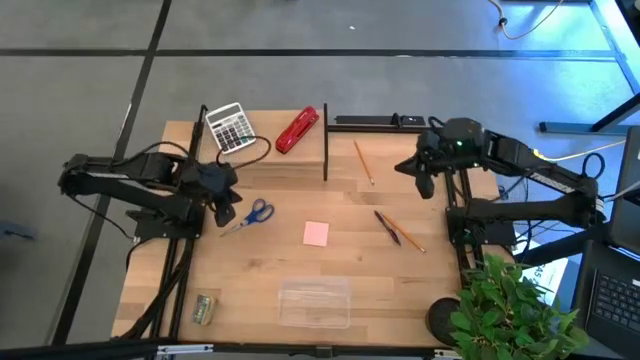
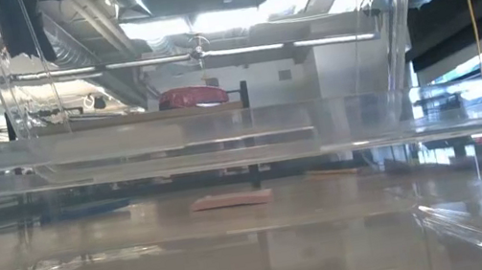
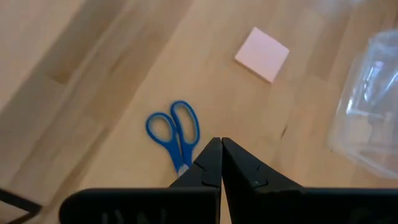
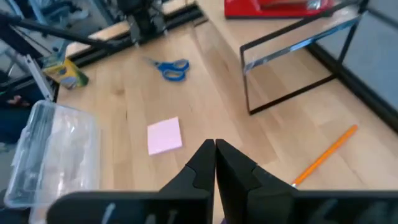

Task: Pack school essentials
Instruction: Put the crayon box into the transparent supply box

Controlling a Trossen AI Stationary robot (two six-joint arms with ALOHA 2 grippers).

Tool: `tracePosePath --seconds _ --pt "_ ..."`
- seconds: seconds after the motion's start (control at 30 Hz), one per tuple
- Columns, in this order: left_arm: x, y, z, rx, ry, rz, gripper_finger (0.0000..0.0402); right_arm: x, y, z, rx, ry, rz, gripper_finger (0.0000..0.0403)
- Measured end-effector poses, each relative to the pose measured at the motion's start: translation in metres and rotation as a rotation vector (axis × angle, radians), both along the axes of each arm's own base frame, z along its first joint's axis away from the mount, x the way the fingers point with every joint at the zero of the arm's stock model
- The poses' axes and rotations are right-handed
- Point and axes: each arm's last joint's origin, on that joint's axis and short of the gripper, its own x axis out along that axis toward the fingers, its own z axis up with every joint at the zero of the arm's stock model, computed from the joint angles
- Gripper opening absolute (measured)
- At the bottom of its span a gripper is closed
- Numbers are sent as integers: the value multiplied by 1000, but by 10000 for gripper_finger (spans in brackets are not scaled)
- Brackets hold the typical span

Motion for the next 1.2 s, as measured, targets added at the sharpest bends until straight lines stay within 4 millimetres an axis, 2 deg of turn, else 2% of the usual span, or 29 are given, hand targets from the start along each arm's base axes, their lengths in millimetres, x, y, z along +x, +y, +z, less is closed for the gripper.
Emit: tracePosePath --seconds 0.13,0.33,0.57,0.83,1.2 --pt "5 -5 -4 -38 38 -5 0 12 -5 0 24 58 4 16" --pt "3 -9 -10 -145 126 81 0 23 -9 -7 44 108 9 16" --pt "4 -16 -9 -286 113 98 0 26 -9 -9 63 112 36 16" --pt "2 -23 -9 -311 134 16 0 26 -8 -9 36 105 96 16" --pt "0 -35 -9 -298 148 -68 0 27 -1 -7 104 28 358 16"
